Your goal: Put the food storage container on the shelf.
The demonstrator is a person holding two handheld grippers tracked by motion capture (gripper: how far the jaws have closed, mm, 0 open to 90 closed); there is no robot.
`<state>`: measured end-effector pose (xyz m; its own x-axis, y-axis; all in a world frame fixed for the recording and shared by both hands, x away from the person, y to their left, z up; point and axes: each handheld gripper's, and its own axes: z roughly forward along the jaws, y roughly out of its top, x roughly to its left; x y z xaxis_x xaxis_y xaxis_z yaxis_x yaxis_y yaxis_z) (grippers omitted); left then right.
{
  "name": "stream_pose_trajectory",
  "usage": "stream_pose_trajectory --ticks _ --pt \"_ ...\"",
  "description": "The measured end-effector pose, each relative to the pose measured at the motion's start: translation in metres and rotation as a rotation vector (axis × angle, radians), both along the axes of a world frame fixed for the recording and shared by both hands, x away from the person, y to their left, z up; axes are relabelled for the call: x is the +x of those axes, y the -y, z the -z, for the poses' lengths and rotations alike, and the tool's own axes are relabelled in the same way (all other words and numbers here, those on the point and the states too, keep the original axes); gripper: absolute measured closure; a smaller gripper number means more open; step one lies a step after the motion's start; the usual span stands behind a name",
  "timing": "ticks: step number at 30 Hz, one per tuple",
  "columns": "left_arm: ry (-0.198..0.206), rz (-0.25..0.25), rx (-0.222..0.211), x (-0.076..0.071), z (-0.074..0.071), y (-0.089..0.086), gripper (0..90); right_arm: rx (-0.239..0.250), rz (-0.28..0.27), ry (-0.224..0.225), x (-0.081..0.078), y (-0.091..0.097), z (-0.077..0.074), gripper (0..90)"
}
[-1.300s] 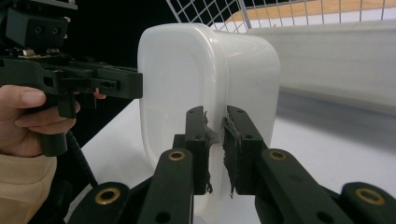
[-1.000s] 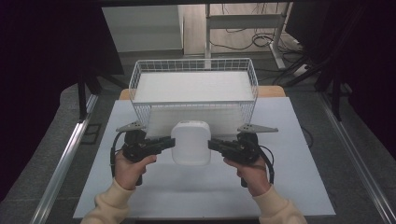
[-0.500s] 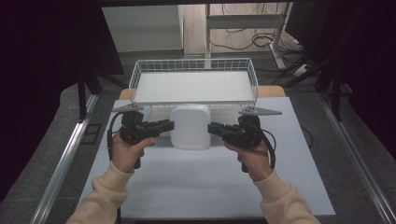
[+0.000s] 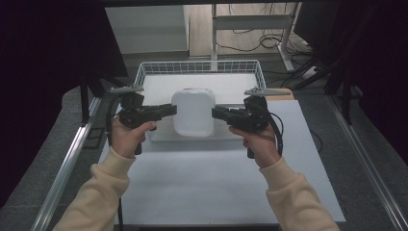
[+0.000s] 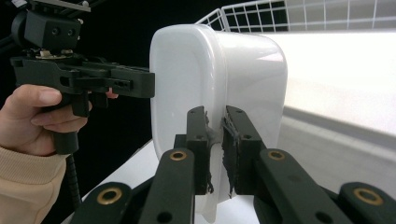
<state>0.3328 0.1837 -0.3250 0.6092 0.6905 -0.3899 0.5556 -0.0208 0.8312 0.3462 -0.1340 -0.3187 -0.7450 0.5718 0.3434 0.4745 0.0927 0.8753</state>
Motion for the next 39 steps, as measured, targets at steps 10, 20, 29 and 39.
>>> stream_pose_trajectory --ticks 10,20,29,39 --pt "-0.004 0.004 -0.014 0.031 -0.019 -0.006 76.8 -0.004 -0.005 0.012 0.025 -0.005 -0.02 80.7" --pt "-0.021 -0.004 -0.018 0.058 -0.034 -0.011 76.7 -0.007 -0.013 -0.008 0.057 -0.01 -0.038 80.7" --pt "-0.07 -0.009 0.0 0.088 -0.036 -0.007 76.8 -0.021 0.009 -0.051 0.086 -0.011 -0.038 80.4" --pt "-0.175 0.014 -0.095 0.124 -0.027 -0.011 77.0 0.041 0.028 -0.175 0.12 -0.004 -0.031 79.2"
